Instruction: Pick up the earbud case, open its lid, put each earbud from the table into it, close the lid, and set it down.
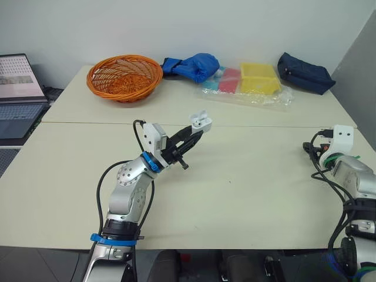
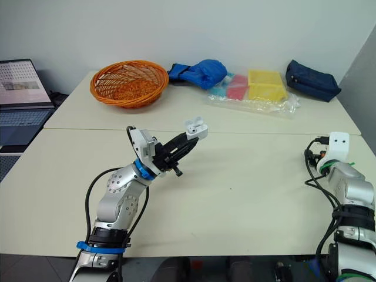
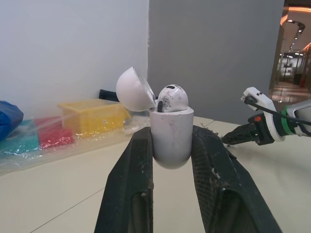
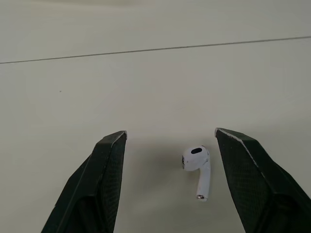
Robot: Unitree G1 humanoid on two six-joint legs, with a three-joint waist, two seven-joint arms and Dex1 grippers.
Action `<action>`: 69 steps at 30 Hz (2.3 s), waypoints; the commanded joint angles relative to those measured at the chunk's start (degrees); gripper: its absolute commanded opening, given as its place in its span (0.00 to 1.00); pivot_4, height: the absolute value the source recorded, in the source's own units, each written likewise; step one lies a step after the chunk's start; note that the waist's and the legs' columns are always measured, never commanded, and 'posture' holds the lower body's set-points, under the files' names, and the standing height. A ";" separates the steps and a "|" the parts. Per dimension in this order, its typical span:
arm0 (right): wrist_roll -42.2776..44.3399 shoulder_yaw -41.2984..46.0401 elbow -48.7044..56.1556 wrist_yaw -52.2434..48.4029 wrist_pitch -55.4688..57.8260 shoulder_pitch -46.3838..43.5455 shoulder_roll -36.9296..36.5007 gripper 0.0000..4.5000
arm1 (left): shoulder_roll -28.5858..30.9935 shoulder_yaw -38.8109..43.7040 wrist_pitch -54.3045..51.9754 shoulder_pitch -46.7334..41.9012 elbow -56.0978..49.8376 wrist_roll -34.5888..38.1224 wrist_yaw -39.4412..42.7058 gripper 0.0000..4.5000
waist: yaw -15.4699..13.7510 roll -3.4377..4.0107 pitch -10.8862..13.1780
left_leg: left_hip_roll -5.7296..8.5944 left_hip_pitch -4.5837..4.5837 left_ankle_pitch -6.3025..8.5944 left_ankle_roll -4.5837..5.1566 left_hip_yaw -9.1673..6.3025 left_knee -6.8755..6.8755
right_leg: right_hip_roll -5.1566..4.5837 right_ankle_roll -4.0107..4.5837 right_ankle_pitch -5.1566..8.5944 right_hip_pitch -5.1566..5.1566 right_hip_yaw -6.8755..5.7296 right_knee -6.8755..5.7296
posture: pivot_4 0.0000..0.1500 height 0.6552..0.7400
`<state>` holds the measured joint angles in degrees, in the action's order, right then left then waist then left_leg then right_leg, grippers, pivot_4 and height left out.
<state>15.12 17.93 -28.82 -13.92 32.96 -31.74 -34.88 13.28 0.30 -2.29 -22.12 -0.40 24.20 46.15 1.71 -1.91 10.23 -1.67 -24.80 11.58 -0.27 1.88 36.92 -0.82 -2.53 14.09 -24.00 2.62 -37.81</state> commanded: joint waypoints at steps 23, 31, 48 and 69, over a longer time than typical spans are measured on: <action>-1.17 1.32 -5.30 0.02 -4.17 -0.03 -0.13 0.09 | 0.16 -0.11 -0.60 -0.83 -3.15 0.71 -1.45 0.16 | 0.01 0.01 -0.01 | 0.00 0.02 0.00 0.00 -0.02 0.05 | -0.01 -0.02 -0.01 0.08 -0.04 -0.02 | 1.00 1.00; 5.42 -1.39 18.37 -11.80 7.07 8.65 -3.20 0.09 | 0.52 0.07 -0.92 -0.32 -3.66 0.84 -1.41 0.16 | -0.08 0.02 -0.01 | -0.03 0.01 0.00 0.00 -0.05 0.01 | -0.01 -0.02 0.00 0.05 -0.03 -0.02 | 1.00 1.00; -5.67 -7.75 22.00 -59.69 -23.90 39.45 -43.15 0.09 | -0.22 -1.52 -0.50 2.91 -5.20 0.60 -1.26 0.16 | -0.03 0.23 0.08 | -0.01 0.64 0.00 0.00 -0.08 0.08 | -0.23 0.21 0.22 0.72 -0.10 0.19 | 1.00 1.00; -15.87 -17.48 6.37 -61.69 -40.17 28.82 -40.35 0.09 | 2.20 -0.87 -3.83 6.05 -10.54 1.76 -2.68 0.16 | -0.01 0.26 0.06 | 0.01 0.86 0.00 0.00 -0.06 0.03 | -0.24 0.28 0.28 0.82 0.04 0.05 | 1.00 1.00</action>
<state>0.39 0.45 -22.32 -75.39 -6.24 -2.11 -74.02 15.56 -0.65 -6.19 -15.96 -7.99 24.89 43.74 1.70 -1.66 10.29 -1.66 -23.93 11.58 -0.28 1.82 36.96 -1.06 -2.25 14.37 -23.18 2.66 -37.76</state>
